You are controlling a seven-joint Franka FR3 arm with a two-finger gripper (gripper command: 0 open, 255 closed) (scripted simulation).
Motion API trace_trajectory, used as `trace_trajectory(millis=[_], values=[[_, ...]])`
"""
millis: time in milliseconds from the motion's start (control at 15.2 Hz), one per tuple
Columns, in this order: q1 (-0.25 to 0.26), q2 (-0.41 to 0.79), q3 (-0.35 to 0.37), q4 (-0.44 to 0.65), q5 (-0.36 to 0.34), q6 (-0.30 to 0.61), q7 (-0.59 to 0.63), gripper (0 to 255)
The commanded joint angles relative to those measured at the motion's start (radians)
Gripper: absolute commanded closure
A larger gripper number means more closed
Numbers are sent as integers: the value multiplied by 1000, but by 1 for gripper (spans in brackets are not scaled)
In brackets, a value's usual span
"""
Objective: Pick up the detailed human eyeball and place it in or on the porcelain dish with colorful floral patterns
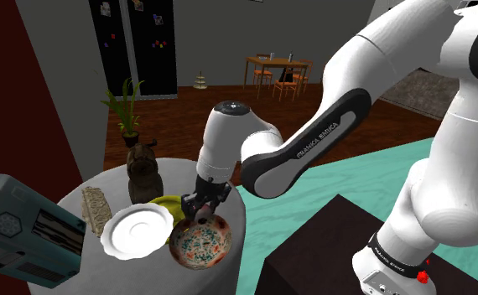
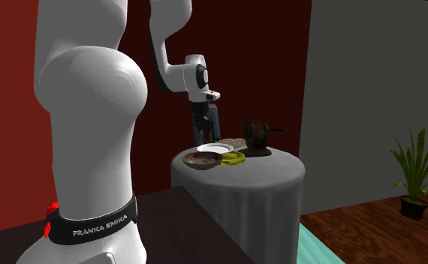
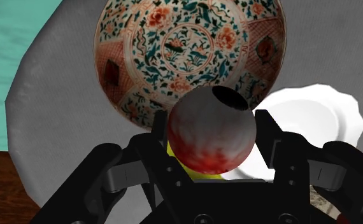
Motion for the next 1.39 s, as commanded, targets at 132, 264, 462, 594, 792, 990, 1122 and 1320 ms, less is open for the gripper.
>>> trace_trajectory(millis=[132, 264, 462, 594, 792, 990, 1122, 1320], values=[[12, 37, -11, -10, -45, 40, 42, 255], [19, 61, -21, -12, -72, 64, 63, 255], [32, 98, -40, -13, -115, 98, 95, 255], [42, 123, -55, -12, -144, 120, 117, 255], [61, 162, -81, -9, -187, 152, 150, 255], [62, 162, -82, -9, -186, 152, 150, 255], [62, 162, -82, -9, -186, 152, 150, 255], [62, 162, -82, -9, -186, 152, 150, 0]])
